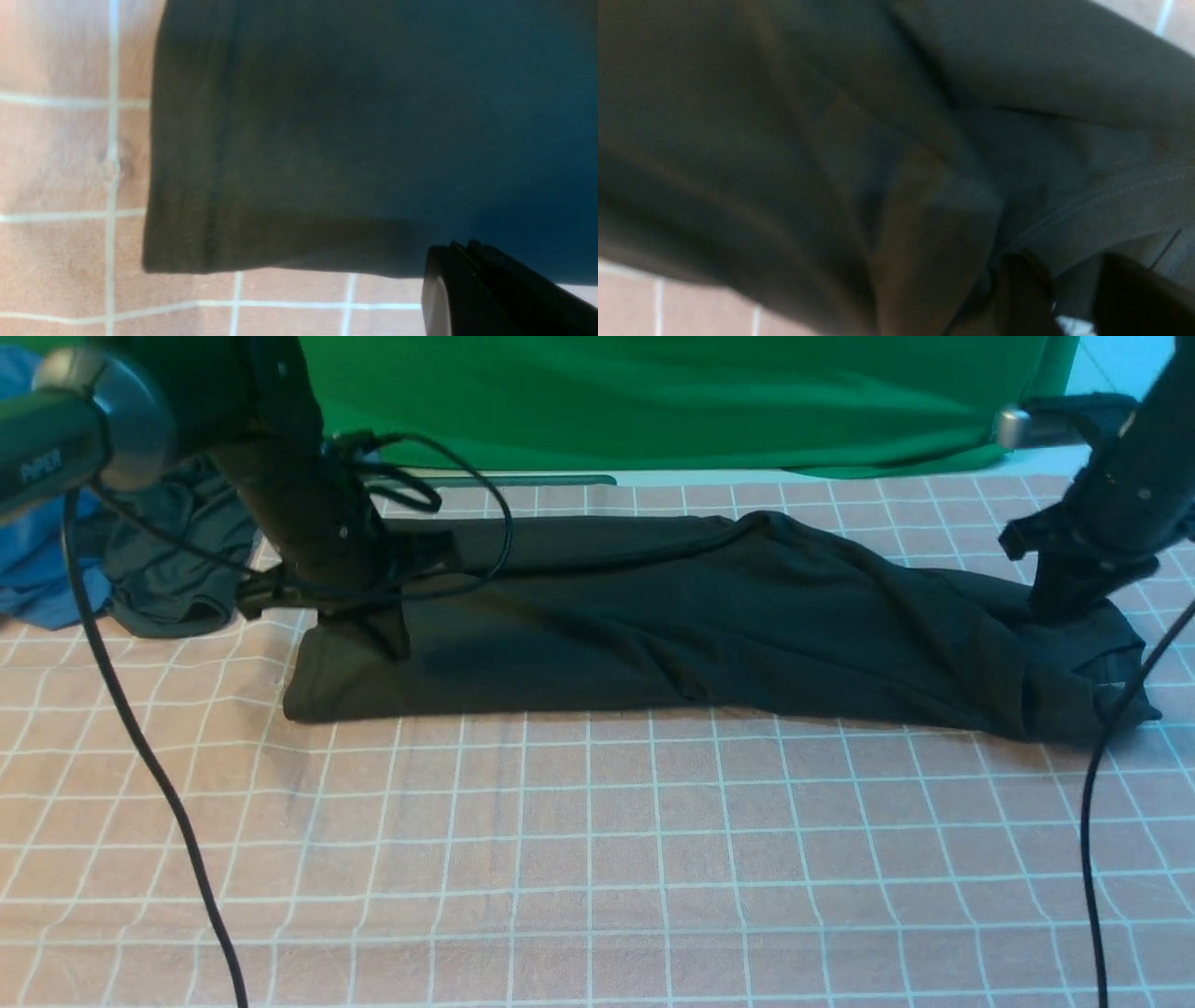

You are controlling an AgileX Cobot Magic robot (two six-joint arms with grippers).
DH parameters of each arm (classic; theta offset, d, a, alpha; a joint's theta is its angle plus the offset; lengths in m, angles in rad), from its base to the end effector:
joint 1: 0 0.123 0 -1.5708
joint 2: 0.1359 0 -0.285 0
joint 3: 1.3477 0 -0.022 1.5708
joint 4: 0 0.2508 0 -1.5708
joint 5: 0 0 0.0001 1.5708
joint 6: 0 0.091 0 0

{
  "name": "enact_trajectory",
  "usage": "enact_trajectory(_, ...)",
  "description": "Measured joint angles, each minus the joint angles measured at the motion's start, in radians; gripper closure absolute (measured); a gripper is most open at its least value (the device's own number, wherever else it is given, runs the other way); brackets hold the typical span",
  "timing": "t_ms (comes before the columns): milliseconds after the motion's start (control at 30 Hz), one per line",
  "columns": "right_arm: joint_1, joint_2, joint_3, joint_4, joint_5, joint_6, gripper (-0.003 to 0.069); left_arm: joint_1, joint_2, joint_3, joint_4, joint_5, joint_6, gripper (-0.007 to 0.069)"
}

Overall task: Fold a long-sleeved shirt over a pink coffee tablecloth.
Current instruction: 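Pull the folded dark garment lengthwise by its ends to straighten it flat on the table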

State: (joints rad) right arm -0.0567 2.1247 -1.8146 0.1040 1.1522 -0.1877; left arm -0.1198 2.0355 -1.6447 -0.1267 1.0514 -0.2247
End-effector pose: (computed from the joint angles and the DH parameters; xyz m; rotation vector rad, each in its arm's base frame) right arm 0.4483 -0.0168 0.2200 -0.1437 2.9300 0.1094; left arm 0.4223 -0.0609 0.2158 -0.2291 2.9320 -0.2240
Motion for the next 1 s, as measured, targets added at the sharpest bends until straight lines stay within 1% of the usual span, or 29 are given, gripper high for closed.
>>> enact_trajectory(33, -0.003, 0.004, 0.008, 0.005, -0.018, 0.0, 0.0307, 0.0, -0.001, 0.009, 0.0, -0.008, 0.0, 0.0611)
enact_trajectory(67, -0.004, 0.006, 0.01, 0.007, -0.025, -0.002, 0.0284, 0.0, -0.001, 0.012, 0.0, -0.014, 0.0, 0.0611)
enact_trajectory(100, -0.004, 0.014, 0.012, 0.032, -0.04, -0.011, 0.0251, 0.0, -0.001, 0.015, 0.0, -0.025, 0.0, 0.0611)
enact_trajectory(133, -0.004, 0.023, 0.014, 0.057, -0.053, -0.023, 0.0235, 0.0, -0.001, 0.015, 0.0, -0.031, 0.0, 0.0611)
enact_trajectory(233, -0.003, 0.053, 0.016, 0.135, -0.078, -0.053, 0.0218, 0.0, -0.006, 0.016, 0.0, -0.037, 0.0, 0.0611)
enact_trajectory(400, -0.002, 0.1, 0.017, 0.156, -0.084, -0.054, 0.0219, 0.0, -0.009, 0.016, 0.0, -0.038, 0.0, 0.0611)
enact_trajectory(433, -0.002, 0.108, 0.017, 0.157, -0.083, -0.054, 0.0237, 0.0, -0.009, 0.016, 0.0, -0.038, 0.0, 0.0611)
enact_trajectory(467, -0.002, 0.113, 0.017, 0.159, -0.081, -0.054, 0.0277, 0.0, -0.009, 0.016, 0.0, -0.038, 0.0, 0.0611)
enact_trajectory(500, -0.002, 0.114, 0.017, 0.16, -0.081, -0.055, 0.0343, 0.0, -0.009, 0.016, 0.0, -0.038, 0.0, 0.0611)
enact_trajectory(567, -0.002, 0.113, 0.017, 0.163, -0.082, -0.061, 0.051, 0.0, -0.009, 0.016, 0.0, -0.038, 0.0, 0.0611)
enact_trajectory(600, -0.002, 0.11, 0.017, 0.165, -0.082, -0.063, 0.0549, 0.0, -0.009, 0.016, 0.0, -0.038, 0.0, 0.0611)
enact_trajectory(633, -0.002, 0.104, 0.017, 0.165, -0.082, -0.068, 0.0567, 0.0, -0.009, 0.016, 0.0, -0.038, 0.0, 0.0611)
enact_trajectory(933, -0.002, 0.051, -0.077, 0.116, -0.037, -0.075, 0.0566, 0.0, -0.009, 0.016, 0.0, -0.038, 0.0, 0.0611)
enact_trajectory(1000, -0.002, 0.05, -0.102, 0.11, -0.034, -0.075, 0.0543, 0.0, -0.009, 0.016, 0.0, -0.038, 0.0, 0.0611)
